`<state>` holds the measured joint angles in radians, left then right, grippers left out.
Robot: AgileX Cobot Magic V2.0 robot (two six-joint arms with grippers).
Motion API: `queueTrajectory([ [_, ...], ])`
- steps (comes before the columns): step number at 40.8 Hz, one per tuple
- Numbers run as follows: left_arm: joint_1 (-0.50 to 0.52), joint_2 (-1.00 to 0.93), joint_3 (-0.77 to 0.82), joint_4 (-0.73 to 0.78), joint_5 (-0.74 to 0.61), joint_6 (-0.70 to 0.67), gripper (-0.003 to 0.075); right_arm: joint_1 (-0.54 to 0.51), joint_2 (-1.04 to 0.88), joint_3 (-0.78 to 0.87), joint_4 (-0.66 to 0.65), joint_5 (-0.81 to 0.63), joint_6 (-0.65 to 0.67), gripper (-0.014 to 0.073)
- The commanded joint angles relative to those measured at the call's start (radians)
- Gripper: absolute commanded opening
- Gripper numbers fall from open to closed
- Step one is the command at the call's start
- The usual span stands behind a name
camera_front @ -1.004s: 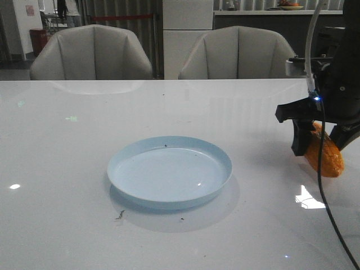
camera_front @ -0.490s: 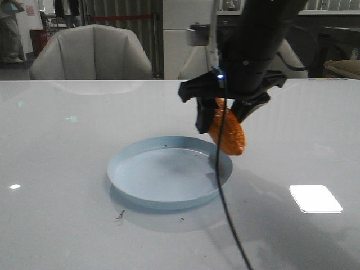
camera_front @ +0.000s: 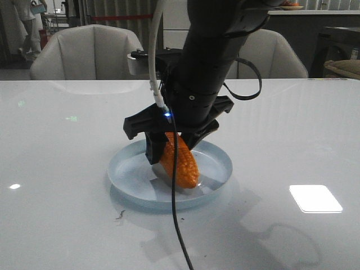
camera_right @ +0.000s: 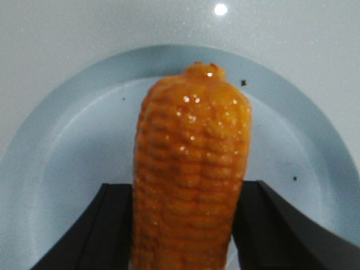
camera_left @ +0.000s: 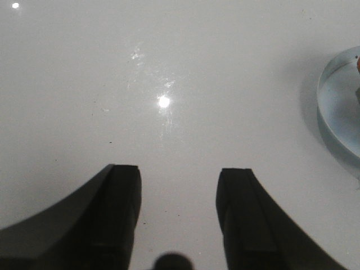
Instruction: Place corn on plate with both arms
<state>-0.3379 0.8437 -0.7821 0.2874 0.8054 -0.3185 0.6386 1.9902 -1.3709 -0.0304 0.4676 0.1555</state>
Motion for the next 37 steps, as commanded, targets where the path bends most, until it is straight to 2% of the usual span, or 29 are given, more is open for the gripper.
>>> queueTrajectory([
  [1, 0.001, -0.007, -0.027, 0.011, -0.066, -0.012, 0.0386, -0.001, -0.055, -0.032, -0.004, -0.002, -0.01, 0.0356],
  [10, 0.001, -0.007, -0.027, 0.011, -0.066, -0.012, 0.0386, -0.001, -0.055, -0.032, -0.003, 0.019, -0.01, 0.0533],
  [17, 0.001, -0.007, -0.027, 0.011, -0.066, -0.012, 0.0386, -0.001, -0.062, -0.037, 0.018, -0.005, -0.008, 0.0544],
  [27, 0.001, -0.007, -0.027, -0.005, -0.066, -0.012, 0.0386, -0.016, -0.148, -0.122, 0.019, 0.056, -0.008, 0.0544],
  [32, 0.001, -0.007, -0.027, -0.005, -0.066, -0.012, 0.0386, -0.059, -0.265, -0.13, 0.02, 0.074, 0.016, 0.0544],
  [37, 0.001, -0.007, -0.027, -0.005, -0.066, -0.012, 0.0386, -0.147, -0.403, -0.116, 0.019, 0.141, 0.016, 0.0544],
])
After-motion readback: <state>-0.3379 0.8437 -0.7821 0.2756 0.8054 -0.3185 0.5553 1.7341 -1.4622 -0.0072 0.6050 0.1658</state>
